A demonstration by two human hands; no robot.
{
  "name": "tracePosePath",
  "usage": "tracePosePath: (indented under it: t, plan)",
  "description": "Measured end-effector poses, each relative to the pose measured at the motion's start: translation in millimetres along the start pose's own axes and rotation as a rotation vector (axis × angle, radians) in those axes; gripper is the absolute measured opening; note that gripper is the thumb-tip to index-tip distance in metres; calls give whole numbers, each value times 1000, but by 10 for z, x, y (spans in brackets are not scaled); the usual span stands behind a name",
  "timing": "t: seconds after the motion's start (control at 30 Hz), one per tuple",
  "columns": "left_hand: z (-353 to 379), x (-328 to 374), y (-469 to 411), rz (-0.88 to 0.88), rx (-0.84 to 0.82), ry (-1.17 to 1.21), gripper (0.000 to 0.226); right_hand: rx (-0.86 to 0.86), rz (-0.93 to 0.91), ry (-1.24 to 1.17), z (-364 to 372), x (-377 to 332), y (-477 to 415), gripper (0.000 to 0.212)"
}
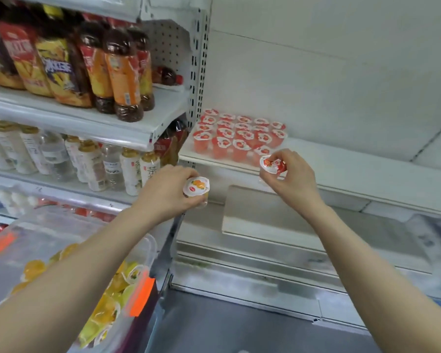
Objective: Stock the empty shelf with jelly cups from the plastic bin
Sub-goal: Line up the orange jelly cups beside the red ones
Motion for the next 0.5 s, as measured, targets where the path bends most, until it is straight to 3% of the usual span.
tracePosePath:
  t: [0.23,0.5]
  plan:
    - [200,538,-444,67,-9,-39,56,6,214,-17,-216,818,-369,22]
    - [395,1002,-863,48,18,-82,54,-165,210,-33,110,1428,-828,25]
Point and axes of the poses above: each hand's wrist, its own y-axis away from the middle knuckle, its own z-axis out of the palm, x = y × z, the point moved 3 cm from there along -y, towards the middle knuckle, and after that the axes turned 10 degrees about -z, right-handed, at the moved point
